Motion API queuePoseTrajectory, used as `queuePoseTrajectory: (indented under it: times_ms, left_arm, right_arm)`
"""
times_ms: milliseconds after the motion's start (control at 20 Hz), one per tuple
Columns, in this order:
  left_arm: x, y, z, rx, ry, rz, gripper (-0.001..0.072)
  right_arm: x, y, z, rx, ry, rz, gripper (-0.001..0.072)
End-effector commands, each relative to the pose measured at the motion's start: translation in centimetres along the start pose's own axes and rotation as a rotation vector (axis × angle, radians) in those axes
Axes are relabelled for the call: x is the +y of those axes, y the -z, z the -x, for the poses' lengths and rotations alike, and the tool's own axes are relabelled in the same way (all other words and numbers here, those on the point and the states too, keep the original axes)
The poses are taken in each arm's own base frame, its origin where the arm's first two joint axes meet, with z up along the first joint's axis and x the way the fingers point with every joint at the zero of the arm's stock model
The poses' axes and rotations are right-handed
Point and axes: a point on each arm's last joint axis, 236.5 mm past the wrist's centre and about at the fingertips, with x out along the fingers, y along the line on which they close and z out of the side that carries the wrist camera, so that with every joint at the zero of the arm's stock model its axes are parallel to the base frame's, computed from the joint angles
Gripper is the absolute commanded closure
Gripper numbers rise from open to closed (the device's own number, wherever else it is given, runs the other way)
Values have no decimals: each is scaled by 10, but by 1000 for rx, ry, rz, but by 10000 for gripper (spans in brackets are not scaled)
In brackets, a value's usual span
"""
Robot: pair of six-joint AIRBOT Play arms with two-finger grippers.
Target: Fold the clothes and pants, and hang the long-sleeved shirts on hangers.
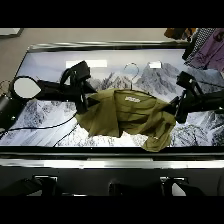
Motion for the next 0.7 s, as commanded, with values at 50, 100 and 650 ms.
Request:
queuePoseTrajectory:
  times_ms: [50, 100, 650]
  left_arm:
    - [60, -21, 9, -123, -239, 246, 23]
    - [74, -28, 15, -181, -288, 339, 23]
    - [83, -59, 36, -357, -303, 681, 25]
  right_arm:
    - [20, -8, 43, 34, 137, -71, 695]
    - [23, -9, 52, 33, 170, -97, 695]
    - [-14, 28, 182, -57, 895, -707, 693]
